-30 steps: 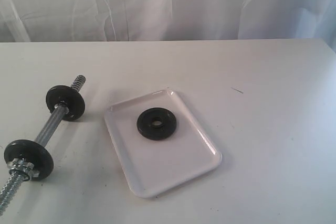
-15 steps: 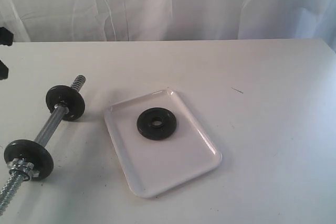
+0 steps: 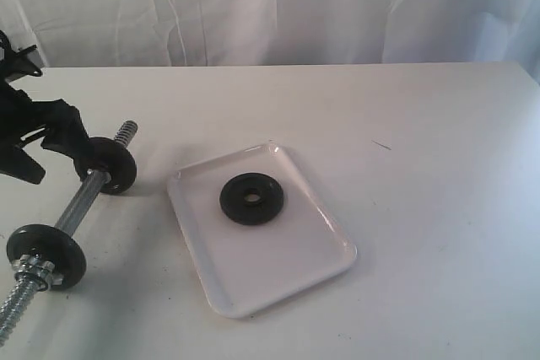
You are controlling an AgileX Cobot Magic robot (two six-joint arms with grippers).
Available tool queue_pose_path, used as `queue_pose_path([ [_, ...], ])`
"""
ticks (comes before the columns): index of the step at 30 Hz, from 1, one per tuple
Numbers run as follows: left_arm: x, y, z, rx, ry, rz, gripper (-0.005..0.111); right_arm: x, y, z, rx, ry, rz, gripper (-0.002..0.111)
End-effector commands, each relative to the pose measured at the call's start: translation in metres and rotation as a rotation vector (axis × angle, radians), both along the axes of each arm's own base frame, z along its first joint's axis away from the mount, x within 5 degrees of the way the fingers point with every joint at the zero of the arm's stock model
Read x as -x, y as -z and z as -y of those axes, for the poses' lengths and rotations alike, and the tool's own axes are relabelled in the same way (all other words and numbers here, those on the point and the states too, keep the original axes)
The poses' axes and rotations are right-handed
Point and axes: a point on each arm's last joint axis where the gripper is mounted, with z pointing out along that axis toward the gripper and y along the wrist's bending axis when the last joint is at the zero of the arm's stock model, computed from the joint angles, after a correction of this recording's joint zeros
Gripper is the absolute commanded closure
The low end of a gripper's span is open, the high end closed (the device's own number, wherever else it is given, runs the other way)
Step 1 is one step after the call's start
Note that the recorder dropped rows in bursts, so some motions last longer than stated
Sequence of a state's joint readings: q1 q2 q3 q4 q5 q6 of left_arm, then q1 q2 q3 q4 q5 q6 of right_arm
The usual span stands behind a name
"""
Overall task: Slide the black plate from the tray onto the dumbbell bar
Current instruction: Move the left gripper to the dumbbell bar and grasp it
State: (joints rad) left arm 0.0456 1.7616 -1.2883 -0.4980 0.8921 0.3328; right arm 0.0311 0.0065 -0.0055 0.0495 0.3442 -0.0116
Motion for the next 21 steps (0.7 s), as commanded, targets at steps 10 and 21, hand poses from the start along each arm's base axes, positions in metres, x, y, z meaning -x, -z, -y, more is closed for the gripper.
queue_pose_path([
  [10, -0.015, 0.047, 0.04, -0.088, 0.136, -0.017, 0.01, 0.0, 0.001, 0.0, -0.007, 0.005, 0.01, 0.108],
  [21, -0.019, 0.072, 0.045, -0.117, 0.113, -0.075, 0.011, 0.0, 0.001, 0.0, -0.007, 0.005, 0.01, 0.108],
])
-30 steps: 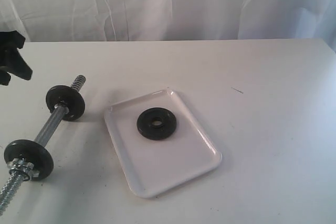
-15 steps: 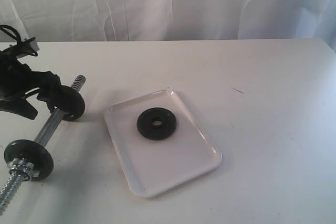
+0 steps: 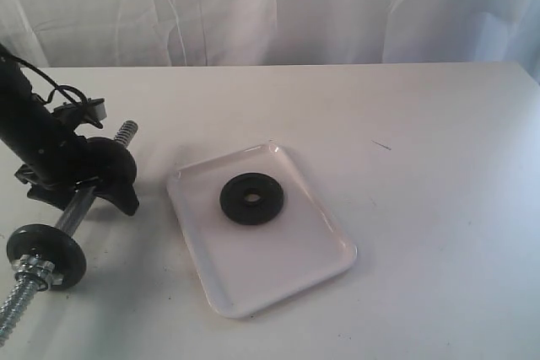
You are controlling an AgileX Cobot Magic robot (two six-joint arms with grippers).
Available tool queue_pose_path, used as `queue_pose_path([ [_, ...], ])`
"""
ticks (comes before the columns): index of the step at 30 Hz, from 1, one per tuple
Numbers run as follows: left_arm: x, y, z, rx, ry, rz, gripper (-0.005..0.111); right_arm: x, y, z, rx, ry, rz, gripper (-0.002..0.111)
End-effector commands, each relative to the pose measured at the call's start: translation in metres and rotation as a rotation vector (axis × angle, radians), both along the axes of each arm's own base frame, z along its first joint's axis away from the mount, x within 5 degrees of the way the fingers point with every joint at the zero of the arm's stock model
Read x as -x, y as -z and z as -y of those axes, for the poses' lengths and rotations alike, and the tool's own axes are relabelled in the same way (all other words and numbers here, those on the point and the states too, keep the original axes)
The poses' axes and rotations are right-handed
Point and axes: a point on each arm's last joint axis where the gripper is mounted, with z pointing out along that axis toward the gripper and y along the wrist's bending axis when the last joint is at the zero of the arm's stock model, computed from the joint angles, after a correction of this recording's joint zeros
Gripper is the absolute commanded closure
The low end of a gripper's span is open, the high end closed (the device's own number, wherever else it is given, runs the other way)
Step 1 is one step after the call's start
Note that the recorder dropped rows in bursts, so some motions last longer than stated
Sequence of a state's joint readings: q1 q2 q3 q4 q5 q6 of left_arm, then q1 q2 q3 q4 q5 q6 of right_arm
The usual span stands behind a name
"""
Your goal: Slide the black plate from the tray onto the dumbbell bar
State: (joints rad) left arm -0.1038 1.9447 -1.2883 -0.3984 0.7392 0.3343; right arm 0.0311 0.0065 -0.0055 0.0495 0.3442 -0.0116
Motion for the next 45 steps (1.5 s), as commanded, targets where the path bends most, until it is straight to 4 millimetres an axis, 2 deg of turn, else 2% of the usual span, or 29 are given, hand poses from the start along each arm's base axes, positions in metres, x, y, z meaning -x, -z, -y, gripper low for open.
queue_pose_path([
  [1, -0.001, 0.006, 0.002, 0.006, -0.021, -0.033, 0.011, 0.0, 0.001, 0.0, -0.007, 0.005, 0.01, 0.108],
  [5, -0.002, 0.012, 0.002, 0.003, -0.028, -0.044, 0.018, 0.0, 0.001, 0.0, -0.007, 0.005, 0.01, 0.108],
  [8, -0.004, 0.012, 0.002, 0.0, -0.056, -0.033, 0.031, 0.0, 0.001, 0.0, -0.007, 0.005, 0.01, 0.108],
  [13, -0.005, 0.012, 0.002, 0.002, -0.063, -0.022, 0.067, 0.0, 0.001, 0.0, -0.007, 0.005, 0.01, 0.108],
  [14, -0.005, 0.012, 0.002, 0.002, -0.063, -0.022, 0.076, 0.0, 0.001, 0.0, -0.007, 0.005, 0.01, 0.108],
  [15, -0.005, 0.012, 0.002, 0.002, -0.058, -0.022, 0.093, 0.0, 0.001, 0.0, -0.007, 0.005, 0.01, 0.108],
  [16, -0.005, 0.012, 0.002, 0.002, -0.054, -0.023, 0.103, 0.0, 0.001, 0.0, -0.007, 0.005, 0.01, 0.108],
  [17, -0.004, 0.012, 0.002, 0.001, -0.035, -0.02, 0.106, 0.0, 0.001, 0.0, -0.007, 0.005, 0.01, 0.108],
  [27, -0.005, -0.011, 0.01, 0.072, 0.088, 0.133, 0.107, 0.0, 0.001, 0.0, -0.007, 0.005, 0.01, 0.108],
  [30, -0.003, -0.025, 0.012, 0.099, 0.109, 0.185, 0.107, 0.0, 0.0, 0.0, -0.01, 0.008, 0.012, 0.108],
  [31, -0.002, -0.031, 0.012, 0.107, 0.115, 0.204, 0.107, 0.0, 0.0, 0.002, 0.059, 0.004, 0.017, 0.108],
  [32, -0.001, -0.041, 0.013, 0.117, 0.121, 0.236, 0.107, -0.001, -0.002, 0.004, 0.206, 0.001, 0.044, 0.108],
  [33, 0.002, -0.048, 0.013, 0.123, 0.129, 0.253, 0.107, -0.001, -0.004, 0.005, 0.243, 0.003, 0.071, 0.108],
  [35, 0.007, -0.064, 0.013, 0.129, 0.141, 0.286, 0.107, -0.003, -0.015, 0.004, 0.208, 0.005, 0.186, 0.108],
  [39, 0.018, -0.082, 0.013, 0.144, 0.165, 0.302, 0.107, -0.002, -0.034, 0.001, 0.189, 0.003, 0.397, 0.108],
  [41, 0.025, -0.093, 0.014, 0.157, 0.19, 0.296, 0.107, 0.001, -0.048, 0.0, 0.183, 0.0, 0.556, 0.108],
  [43, 0.029, -0.098, 0.014, 0.161, 0.198, 0.299, 0.107, 0.004, -0.057, -0.001, 0.112, 0.0, 0.661, 0.108],
  [45, 0.033, -0.1, 0.014, 0.169, 0.197, 0.3, 0.107, 0.009, -0.066, -0.001, -0.154, -0.034, 0.753, 0.108],
])
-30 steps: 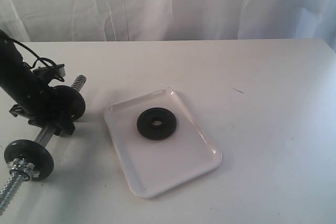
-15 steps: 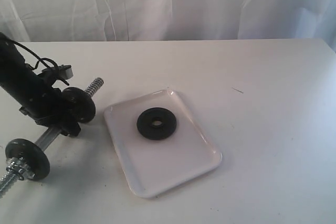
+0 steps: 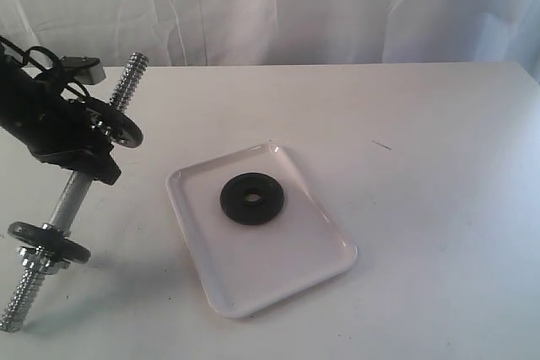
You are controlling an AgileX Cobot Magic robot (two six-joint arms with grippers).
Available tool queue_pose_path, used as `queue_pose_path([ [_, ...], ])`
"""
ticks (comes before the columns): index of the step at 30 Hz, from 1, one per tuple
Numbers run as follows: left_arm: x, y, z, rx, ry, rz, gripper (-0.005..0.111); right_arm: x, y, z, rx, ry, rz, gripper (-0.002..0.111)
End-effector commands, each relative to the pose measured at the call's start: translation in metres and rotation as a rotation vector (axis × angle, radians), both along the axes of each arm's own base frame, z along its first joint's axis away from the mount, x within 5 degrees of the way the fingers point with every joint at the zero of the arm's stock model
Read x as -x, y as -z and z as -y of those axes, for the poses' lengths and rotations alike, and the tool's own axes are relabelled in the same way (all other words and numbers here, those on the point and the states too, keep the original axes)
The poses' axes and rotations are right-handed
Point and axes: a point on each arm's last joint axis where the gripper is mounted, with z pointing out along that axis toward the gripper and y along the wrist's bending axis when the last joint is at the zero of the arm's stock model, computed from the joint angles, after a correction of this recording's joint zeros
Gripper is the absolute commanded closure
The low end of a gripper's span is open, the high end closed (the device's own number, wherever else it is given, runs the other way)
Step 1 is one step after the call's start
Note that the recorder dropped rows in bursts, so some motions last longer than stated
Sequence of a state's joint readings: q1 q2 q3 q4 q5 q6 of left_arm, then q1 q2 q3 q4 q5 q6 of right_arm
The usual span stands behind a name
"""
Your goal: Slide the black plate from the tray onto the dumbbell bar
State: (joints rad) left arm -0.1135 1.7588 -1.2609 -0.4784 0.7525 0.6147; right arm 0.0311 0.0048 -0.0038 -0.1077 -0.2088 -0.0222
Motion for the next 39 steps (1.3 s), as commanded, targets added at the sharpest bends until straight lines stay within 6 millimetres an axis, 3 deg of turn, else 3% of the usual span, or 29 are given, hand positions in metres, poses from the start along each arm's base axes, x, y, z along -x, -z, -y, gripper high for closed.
queue_pose_path([
  [1, 0.017, -0.037, 0.007, 0.123, -0.012, 0.033, 0.107, 0.01, -0.02, 0.0, -0.414, -0.189, 0.227, 0.108],
  [5, 0.03, -0.031, 0.006, 0.131, 0.016, 0.03, 0.107, 0.011, -0.023, 0.003, -0.867, -0.377, 0.235, 0.108],
  [14, 0.059, -0.03, 0.01, 0.227, 0.055, 0.082, 0.107, 0.007, -0.016, 0.002, -1.27, -0.507, 0.119, 0.108],
  [19, 0.065, -0.036, 0.011, 0.247, 0.067, 0.109, 0.107, 0.013, -0.025, -0.001, -1.427, -0.707, 0.162, 0.108],
  [22, 0.066, -0.039, 0.011, 0.247, 0.072, 0.119, 0.107, 0.016, -0.03, -0.003, -1.364, -0.75, 0.204, 0.108],
  [25, 0.067, -0.039, 0.011, 0.248, 0.073, 0.12, 0.107, 0.011, -0.046, -0.011, -1.145, -0.664, 0.123, 0.108],
  [30, 0.067, -0.039, 0.011, 0.246, 0.079, 0.123, 0.107, -0.009, -0.124, -0.022, -0.606, -0.451, -0.049, 0.108],
  [33, 0.067, -0.039, 0.011, 0.242, 0.094, 0.133, 0.107, -0.048, -0.175, -0.029, -0.358, -0.41, -0.15, 0.108],
  [36, 0.066, -0.039, 0.011, 0.237, 0.108, 0.145, 0.107, -0.094, -0.215, -0.042, -0.311, -0.533, -0.252, 0.108],
  [39, 0.066, -0.039, 0.011, 0.237, 0.107, 0.147, 0.107, -0.153, -0.221, -0.054, -0.274, -0.63, -0.367, 0.108],
])
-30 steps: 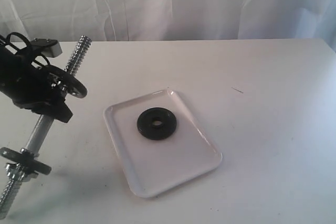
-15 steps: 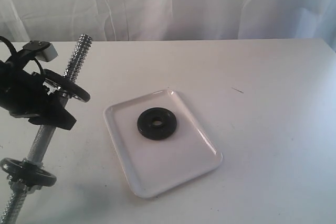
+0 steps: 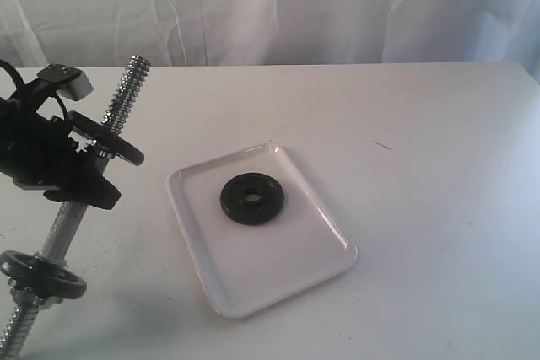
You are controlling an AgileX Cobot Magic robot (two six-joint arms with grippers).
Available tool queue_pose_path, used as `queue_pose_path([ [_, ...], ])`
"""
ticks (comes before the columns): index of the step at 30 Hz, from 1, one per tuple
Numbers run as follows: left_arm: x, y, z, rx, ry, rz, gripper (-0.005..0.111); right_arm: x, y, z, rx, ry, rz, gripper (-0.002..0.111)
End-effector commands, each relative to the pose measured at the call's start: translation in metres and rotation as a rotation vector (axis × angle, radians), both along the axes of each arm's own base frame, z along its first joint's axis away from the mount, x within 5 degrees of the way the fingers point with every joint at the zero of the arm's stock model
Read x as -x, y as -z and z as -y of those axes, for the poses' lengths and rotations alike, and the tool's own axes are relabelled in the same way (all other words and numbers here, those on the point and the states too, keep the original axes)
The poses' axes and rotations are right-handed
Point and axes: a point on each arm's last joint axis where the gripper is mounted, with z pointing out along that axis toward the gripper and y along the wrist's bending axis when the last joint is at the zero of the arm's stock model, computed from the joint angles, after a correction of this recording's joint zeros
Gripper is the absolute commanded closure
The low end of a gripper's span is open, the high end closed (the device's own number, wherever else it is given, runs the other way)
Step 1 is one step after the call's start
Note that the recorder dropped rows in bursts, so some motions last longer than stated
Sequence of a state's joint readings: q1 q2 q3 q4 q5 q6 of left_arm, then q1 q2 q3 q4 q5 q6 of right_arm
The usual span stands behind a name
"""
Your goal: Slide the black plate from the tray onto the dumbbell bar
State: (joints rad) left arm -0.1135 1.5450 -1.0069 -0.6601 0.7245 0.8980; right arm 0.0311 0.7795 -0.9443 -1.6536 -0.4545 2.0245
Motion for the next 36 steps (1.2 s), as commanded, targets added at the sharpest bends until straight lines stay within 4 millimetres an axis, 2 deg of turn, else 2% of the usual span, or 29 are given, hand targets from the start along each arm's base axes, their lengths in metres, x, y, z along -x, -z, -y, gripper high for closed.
queue_pose_path([
  [1, 0.005, -0.029, 0.008, 0.145, -0.029, 0.027, 0.107, -0.091, 0.001, -0.014, 0.09, -0.145, -0.162, 0.108],
  [4, 0.005, -0.029, 0.008, 0.145, -0.029, 0.027, 0.107, -0.155, 0.016, -0.002, 0.062, 0.03, -0.224, 0.108],
  [6, 0.005, -0.029, 0.008, 0.145, -0.029, 0.027, 0.107, -0.19, 0.023, 0.016, 0.094, 0.257, -0.207, 0.108],
  [7, 0.006, -0.029, 0.008, 0.146, -0.028, 0.025, 0.107, -0.207, 0.03, 0.031, 0.158, 0.436, -0.189, 0.108],
  [8, 0.006, -0.029, 0.008, 0.144, -0.027, 0.025, 0.107, -0.217, 0.033, 0.041, 0.256, 0.558, -0.165, 0.108],
  [9, 0.006, -0.029, 0.008, 0.14, -0.025, 0.026, 0.107, -0.233, 0.047, 0.062, 0.55, 0.806, -0.165, 0.108],
  [10, 0.006, -0.029, 0.008, 0.138, -0.024, 0.026, 0.107, -0.236, 0.054, 0.069, 0.694, 0.889, -0.191, 0.108],
  [11, 0.006, -0.029, 0.008, 0.137, -0.026, 0.028, 0.107, -0.237, 0.082, 0.087, 0.9, 1.03, -0.423, 0.108],
  [12, 0.005, -0.029, 0.007, 0.136, -0.031, 0.034, 0.107, -0.235, 0.096, 0.092, 0.92, 1.049, -0.563, 0.108],
  [13, 0.003, -0.029, 0.007, 0.132, -0.042, 0.046, 0.107, -0.227, 0.128, 0.088, 0.85, 0.932, -0.894, 0.108],
  [14, 0.003, -0.029, 0.007, 0.13, -0.047, 0.052, 0.107, -0.223, 0.139, 0.081, 0.844, 0.81, -0.989, 0.108],
  [15, 0.002, -0.029, 0.006, 0.128, -0.055, 0.061, 0.107, -0.217, 0.16, 0.054, 0.757, 0.479, -1.123, 0.108],
  [16, 0.002, -0.029, 0.006, 0.127, -0.056, 0.062, 0.107, -0.216, 0.163, 0.04, 0.732, 0.347, -1.131, 0.108],
  [17, 0.001, -0.029, 0.006, 0.125, -0.064, 0.07, 0.107, -0.212, 0.165, -0.001, 0.611, 0.079, -1.113, 0.108],
  [18, 0.0, -0.029, 0.005, 0.122, -0.072, 0.079, 0.107, -0.21, 0.162, -0.031, 0.628, -0.075, -1.026, 0.108],
  [20, -0.001, -0.029, 0.005, 0.121, -0.073, 0.081, 0.107, -0.202, 0.159, -0.077, 0.709, -0.17, -0.91, 0.108],
  [21, -0.001, -0.029, 0.005, 0.121, -0.073, 0.081, 0.107, -0.199, 0.16, -0.09, 0.728, -0.202, -0.888, 0.108],
  [22, -0.001, -0.029, 0.005, 0.121, -0.073, 0.081, 0.107, -0.193, 0.162, -0.112, 0.78, -0.267, -0.849, 0.103],
  [23, -0.001, -0.029, 0.005, 0.121, -0.075, 0.083, 0.107, -0.189, 0.165, -0.124, 0.852, -0.328, -0.805, 0.096],
  [24, -0.001, -0.029, 0.005, 0.121, -0.075, 0.083, 0.107, -0.187, 0.169, -0.139, 0.896, -0.378, -0.78, 0.081],
  [25, -0.001, -0.029, 0.005, 0.121, -0.075, 0.083, 0.107, -0.185, 0.171, -0.148, 0.899, -0.403, -0.785, 0.065],
  [26, -0.001, -0.029, 0.005, 0.121, -0.075, 0.083, 0.107, -0.186, 0.178, -0.16, 0.897, -0.429, -0.795, 0.037],
  [29, 0.0, -0.029, 0.005, 0.122, -0.071, 0.079, 0.107, -0.19, 0.19, -0.179, 0.901, -0.451, -0.8, 0.004],
  [32, 0.0, -0.029, 0.006, 0.123, -0.068, 0.075, 0.107, -0.197, 0.208, -0.194, 0.933, -0.479, -0.808, 0.003],
  [36, 0.0, -0.029, 0.006, 0.124, -0.067, 0.074, 0.107, -0.21, 0.225, -0.203, 0.949, -0.481, -0.833, 0.003],
])
